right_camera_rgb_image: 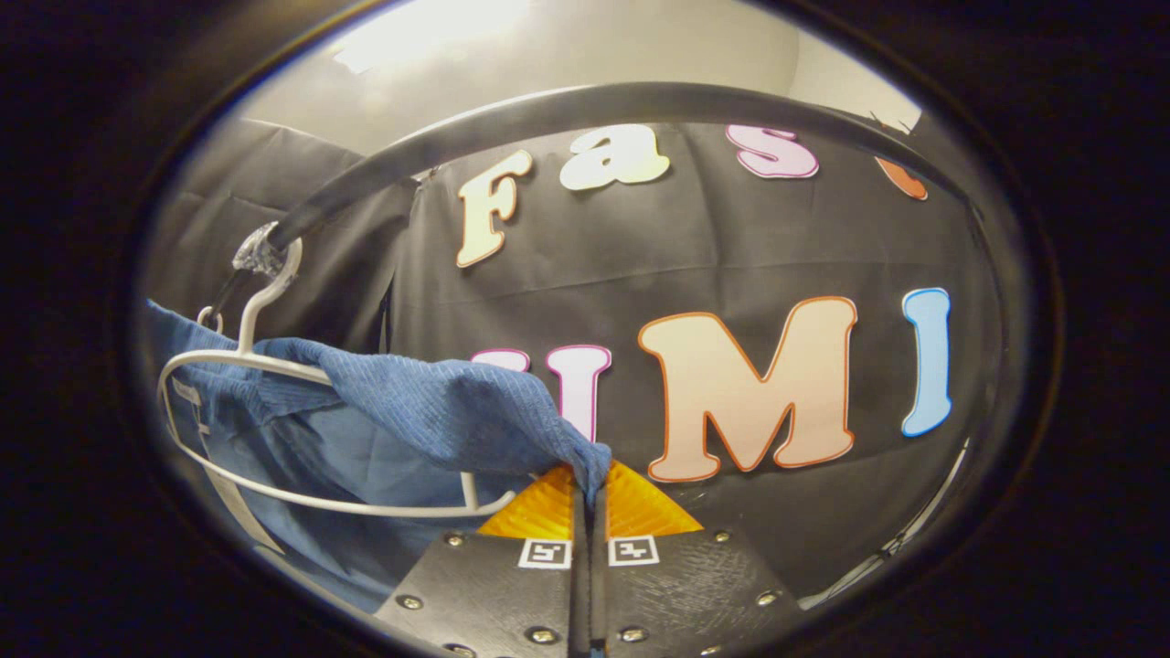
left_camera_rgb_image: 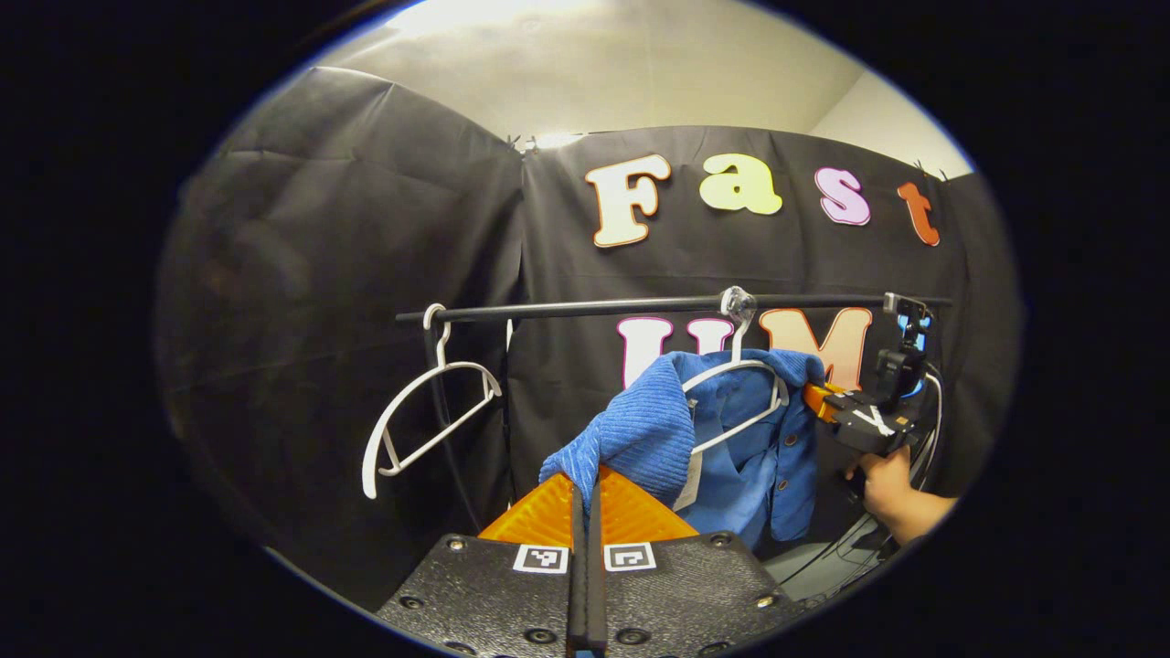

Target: Grasp the clothes on the hanger with both hands and then place them into the laundry hamper below.

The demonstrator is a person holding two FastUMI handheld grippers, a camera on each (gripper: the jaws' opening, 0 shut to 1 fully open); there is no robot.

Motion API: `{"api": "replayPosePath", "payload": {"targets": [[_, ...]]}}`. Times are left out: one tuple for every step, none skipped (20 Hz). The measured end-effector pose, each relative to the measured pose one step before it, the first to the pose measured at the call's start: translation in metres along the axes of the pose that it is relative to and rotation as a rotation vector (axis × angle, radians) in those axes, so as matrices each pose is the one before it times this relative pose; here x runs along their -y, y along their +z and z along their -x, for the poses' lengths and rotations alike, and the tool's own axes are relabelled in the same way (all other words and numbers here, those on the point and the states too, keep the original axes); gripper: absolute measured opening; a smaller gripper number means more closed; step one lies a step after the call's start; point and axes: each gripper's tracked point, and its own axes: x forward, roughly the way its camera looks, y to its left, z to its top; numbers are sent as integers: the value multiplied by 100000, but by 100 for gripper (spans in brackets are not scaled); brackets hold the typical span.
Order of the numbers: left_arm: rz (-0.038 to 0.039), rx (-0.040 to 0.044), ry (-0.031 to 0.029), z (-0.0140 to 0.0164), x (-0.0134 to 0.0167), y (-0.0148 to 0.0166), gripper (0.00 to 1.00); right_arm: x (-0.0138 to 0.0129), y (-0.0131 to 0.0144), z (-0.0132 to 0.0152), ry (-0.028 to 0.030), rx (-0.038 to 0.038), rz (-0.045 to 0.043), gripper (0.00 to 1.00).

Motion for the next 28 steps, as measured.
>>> {"api": "replayPosePath", "payload": {"targets": [[786, -579, 220, -96, -209, 45, 0, 79, -88, -274, -946, 453, 99, 0], [-912, -1100, -207, -221, -500, -3, 0, -2, -105, -240, -767, 339, -226, 1], [-1997, -491, 433, -330, -582, 65, 0, 128, 17, -352, -866, 437, 149, 1], [-1105, 211, -108, -716, -518, 161, 0, 257, 109, -386, -1136, 759, 471, 1], [110, -255, -1520, -610, -74, 89, 0, 309, -11, -300, -1253, 542, 508, 1], [408, -578, -1326, -695, -50, -54, 1, 382, 101, -403, -1514, 834, 403, 0], [-748, -977, -1452, -667, -156, -99, 0, 249, 21, -388, -1070, 232, -249, 1], [-1643, -493, 346, -448, -735, -138, 0, 31, -14, -370, -687, 66, -481, 0], [-1814, -589, -300, -578, -418, 28, 0, -48, -207, -477, -103, -73, -285, 0], [-101, 560, -409, -435, -306, 163, 0, 106, -125, -169, -535, -330, -90, 0], [-1, 952, -1996, -734, 10, 411, 0, 121, -241, -175, -1176, -752, -755, 0], [-1380, 723, -384, -599, -527, 253, 0, -61, -31, -319, -631, 268, -1057, 0], [-1708, 514, 11, -644, -581, 216, 0, -232, 134, -707, -55, 998, -60, 1], [-1344, 328, -573, -715, -343, -41, 0, -107, -237, -464, -172, 180, 461, 0], [-288, 148, -183, -638, -401, -58, 0, -149, -533, -276, 421, -850, -153, 0], [641, -216, -652, -560, -298, -216, 0, -269, -482, -233, 377, -1078, -395, 0], [743, -184, -230, -727, -218, -208, 0, 108, -241, -19, 461, -412, 166, 0], [476, -569, -287, -758, -272, -324, 0, 149, 4, -82, 211, -68, 504, 1], [311, -625, -396, -668, -262, -366, 0, -33, -128, 13, 259, -90, 749, 1], [124, -1038, -416, -571, -250, -565, 0, -6, -241, -145, 572, -739, 475, 1], [330, -1562, -338, -700, -281, -511, 0, -80, -439, -88, 520, -938, 540, 1], [953, -1707, -806, -821, 158, -704, 0, 135, -325, -190, -355, -509, 1136, 1], [1172, -1116, -904, -553, 261, -621, 0, 268, -571, -435, -1054, -573, 1477, 1], [118, -1266, -321, -468, -92, -648, 0, 200, -728, -189, -1141, -1962, 1285, 0], [-540, -1260, 527, -505, -298, -535, 0, 301, -1058, -119, -959, -2392, 957, 0], [-343, -1380, -1096, -633, 160, -560, 0, 86, -862, 65, 709, -2302, -371, 1], [82, -392, -1258, -386, 64, -471, 1, 280, -885, 39, 241, -1681, -115, 1], [-193, -585, -257, -133, -254, -787, 1, 192, -601, 149, -246, -1440, 820, 1]]}}
